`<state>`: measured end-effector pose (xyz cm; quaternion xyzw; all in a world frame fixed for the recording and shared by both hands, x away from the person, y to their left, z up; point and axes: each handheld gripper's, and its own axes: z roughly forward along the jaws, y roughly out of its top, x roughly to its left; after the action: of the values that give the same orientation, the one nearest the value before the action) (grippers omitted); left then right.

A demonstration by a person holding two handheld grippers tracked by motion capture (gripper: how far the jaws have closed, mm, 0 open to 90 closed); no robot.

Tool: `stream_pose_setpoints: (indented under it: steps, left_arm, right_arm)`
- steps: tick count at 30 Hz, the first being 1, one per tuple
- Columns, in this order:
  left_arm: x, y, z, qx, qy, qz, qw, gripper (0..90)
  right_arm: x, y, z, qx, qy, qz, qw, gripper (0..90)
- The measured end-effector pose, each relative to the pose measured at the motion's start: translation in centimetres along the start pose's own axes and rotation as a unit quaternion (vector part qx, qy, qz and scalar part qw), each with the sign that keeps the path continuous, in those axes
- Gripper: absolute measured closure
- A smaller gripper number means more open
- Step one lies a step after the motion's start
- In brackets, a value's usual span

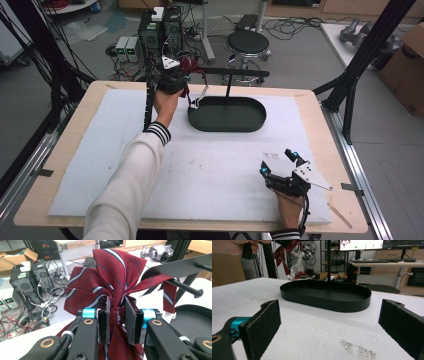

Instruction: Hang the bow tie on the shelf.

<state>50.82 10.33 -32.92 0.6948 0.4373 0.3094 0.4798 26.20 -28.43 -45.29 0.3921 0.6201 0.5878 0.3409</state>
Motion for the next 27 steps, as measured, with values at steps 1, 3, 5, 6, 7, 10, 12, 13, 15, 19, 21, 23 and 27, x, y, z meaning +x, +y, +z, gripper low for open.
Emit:
stream_pose_setpoints:
  steps: [1,3,5,6,7,10,12,13,15,19,21,23,27]
  left_arm:
    - [0.0,-0.1,0.1,0.001,0.000,-0.004,1.0000,74.8]
    - [-0.1,-0.3,0.2,0.006,-0.001,-0.009,0.9999,74.6]
    - [-0.3,-0.5,0.4,0.016,-0.003,-0.008,0.9998,74.6]
    - [-0.4,-0.6,0.5,0.020,-0.005,-0.009,0.9997,74.5]
    - [-0.5,-0.7,0.6,0.023,-0.006,-0.009,0.9997,74.6]
    - [-0.8,-0.9,1.0,0.031,-0.013,-0.014,0.9993,74.5]
    - [-0.9,-1.0,1.1,0.035,-0.017,-0.014,0.9991,74.3]
    - [-0.9,-1.0,1.2,0.038,-0.021,-0.015,0.9990,74.0]
    - [-1.0,-1.1,1.3,0.041,-0.024,-0.016,0.9987,74.0]
    - [-1.0,-1.1,1.3,0.045,-0.030,-0.017,0.9984,73.9]
    - [-1.1,-1.1,1.3,0.044,-0.034,-0.019,0.9983,73.0]
    - [-1.0,-1.1,1.3,0.045,-0.040,-0.022,0.9980,68.9]
    - [-0.8,-1.3,1.4,0.049,-0.063,-0.031,0.9963,55.7]
  right_arm:
    - [0.0,0.0,0.0,0.000,0.000,0.000,1.0000,3.3]
    - [0.0,0.0,0.0,0.000,0.000,0.000,1.0000,3.3]
    - [0.0,0.0,0.0,0.001,0.000,-0.001,1.0000,3.2]
    - [0.0,0.0,0.0,0.000,-0.001,-0.001,1.0000,3.2]
    - [0.0,0.0,0.0,0.000,0.001,0.000,1.0000,3.2]
    - [0.0,0.0,0.0,0.000,0.000,0.000,1.0000,3.2]
    - [0.0,0.0,0.0,0.000,0.001,0.000,1.0000,3.3]
    - [0.0,0.0,0.0,-0.001,0.000,-0.001,1.0000,3.3]
    - [-0.1,0.0,0.0,0.000,0.000,0.001,1.0000,3.2]
    - [-0.1,0.0,0.0,0.000,0.000,0.004,1.0000,3.2]
    - [-0.1,0.0,0.0,0.000,0.000,0.003,1.0000,3.2]
    - [-0.1,0.0,0.0,0.000,0.001,0.004,1.0000,3.2]
    - [-0.2,0.0,-0.1,-0.004,0.003,0.007,1.0000,3.2]
